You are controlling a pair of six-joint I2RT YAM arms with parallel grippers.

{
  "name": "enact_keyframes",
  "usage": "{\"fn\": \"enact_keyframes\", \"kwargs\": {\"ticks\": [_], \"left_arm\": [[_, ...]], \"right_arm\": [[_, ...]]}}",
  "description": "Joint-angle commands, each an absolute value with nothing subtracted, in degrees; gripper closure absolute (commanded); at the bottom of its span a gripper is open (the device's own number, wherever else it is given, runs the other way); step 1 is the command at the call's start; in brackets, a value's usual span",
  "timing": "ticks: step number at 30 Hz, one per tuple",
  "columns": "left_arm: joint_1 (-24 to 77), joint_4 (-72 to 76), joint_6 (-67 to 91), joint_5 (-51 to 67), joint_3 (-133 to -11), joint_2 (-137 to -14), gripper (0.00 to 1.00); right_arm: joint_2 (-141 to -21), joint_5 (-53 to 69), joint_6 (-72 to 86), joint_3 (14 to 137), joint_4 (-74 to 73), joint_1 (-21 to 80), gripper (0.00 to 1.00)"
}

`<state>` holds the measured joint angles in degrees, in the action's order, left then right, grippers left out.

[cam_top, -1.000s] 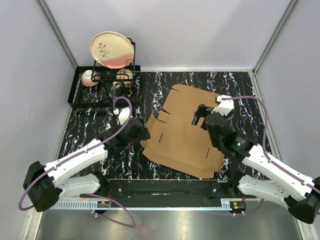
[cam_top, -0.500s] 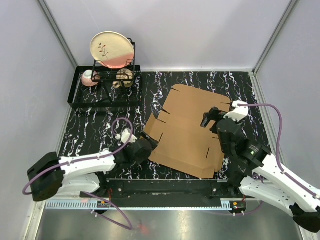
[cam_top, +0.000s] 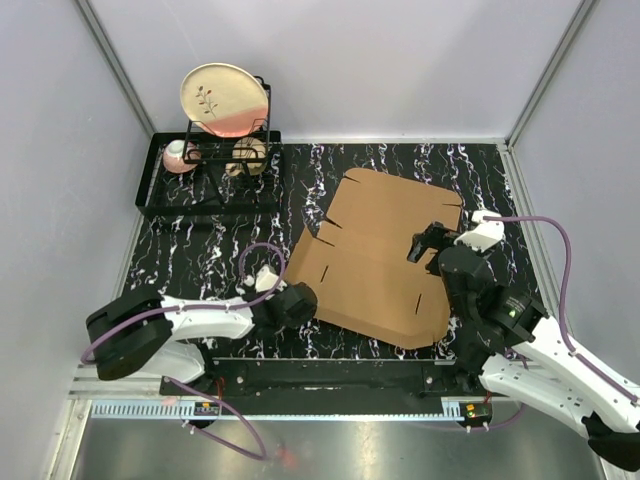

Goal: Fold the paper box

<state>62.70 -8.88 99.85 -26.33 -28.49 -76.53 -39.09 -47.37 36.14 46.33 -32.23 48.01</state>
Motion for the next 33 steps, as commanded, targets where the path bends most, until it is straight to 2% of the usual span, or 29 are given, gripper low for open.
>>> {"fn": "enact_keyframes", "kwargs": {"ticks": [1, 5, 8, 9, 15, 18, 23, 25, 26, 27, 28, 29, 31, 33], "left_arm": [[59.51, -6.59, 94.84, -21.8, -29.52, -80.32, 0.81], [57.58, -3.35, 90.63, -18.29, -30.23, -84.19, 0.79], [55.73, -2.19, 85.11, -18.01, -31.99, -84.99, 0.98], [55.2, -2.98, 83.34, -18.19, -32.86, -84.82, 1.0], [49.84, -5.01, 57.87, -15.22, -44.8, -79.89, 1.0], [43.44, -8.33, 45.46, -2.59, -56.74, -83.57, 1.0], [32.0, -21.43, 32.19, 25.51, -82.84, -99.55, 1.0], [29.11, -28.95, 26.58, 29.52, -93.88, -107.7, 0.99], [28.4, -31.27, 25.33, 30.05, -97.09, -110.1, 0.91], [27.61, -32.68, 24.53, 29.97, -99.47, -112.39, 0.78], [26.55, -34.61, 23.83, 29.45, -102.8, -115.72, 0.62], [26.2, -34.72, 23.64, 28.57, -103.53, -116.71, 0.4], [25.67, -34.45, 23.55, 25.51, -103.97, -117.86, 0.25], [25.31, -33.75, 23.9, 20.58, -103.36, -117.69, 0.2]], "right_arm": [[-38.94, -48.6, 37.62, 46.41, -32.08, 47.99, 0.0], [-38.23, -49.04, 36.92, 46.23, -31.82, 47.9, 0.01], [-38.06, -48.78, 36.3, 46.58, -32.43, 47.99, 0.0], [-37.8, -48.78, 36.04, 46.84, -32.87, 47.99, 0.0], [-36.56, -47.03, 33.58, 52.11, -35.33, 47.99, 0.0], [-37.44, -45.09, 32.17, 56.41, -36.12, 47.99, 0.0], [-38.58, -41.4, 30.76, 62.4, -37.18, 47.99, 0.0], [-39.11, -40.43, 29.97, 63.28, -37.18, 47.99, 0.0], [-39.2, -40.17, 29.71, 63.46, -37.26, 47.99, 0.0], [-39.37, -39.91, 29.27, 63.63, -37.44, 47.99, 0.0], [-39.29, -39.82, 29.09, 63.81, -38.14, 47.99, 0.0], [-39.37, -39.99, 29.18, 63.9, -38.58, 47.99, 0.0], [-39.03, -40.6, 29.09, 64.16, -40.16, 47.9, 0.0], [-38.33, -40.95, 29.0, 64.07, -40.69, 47.99, 0.0]]}}
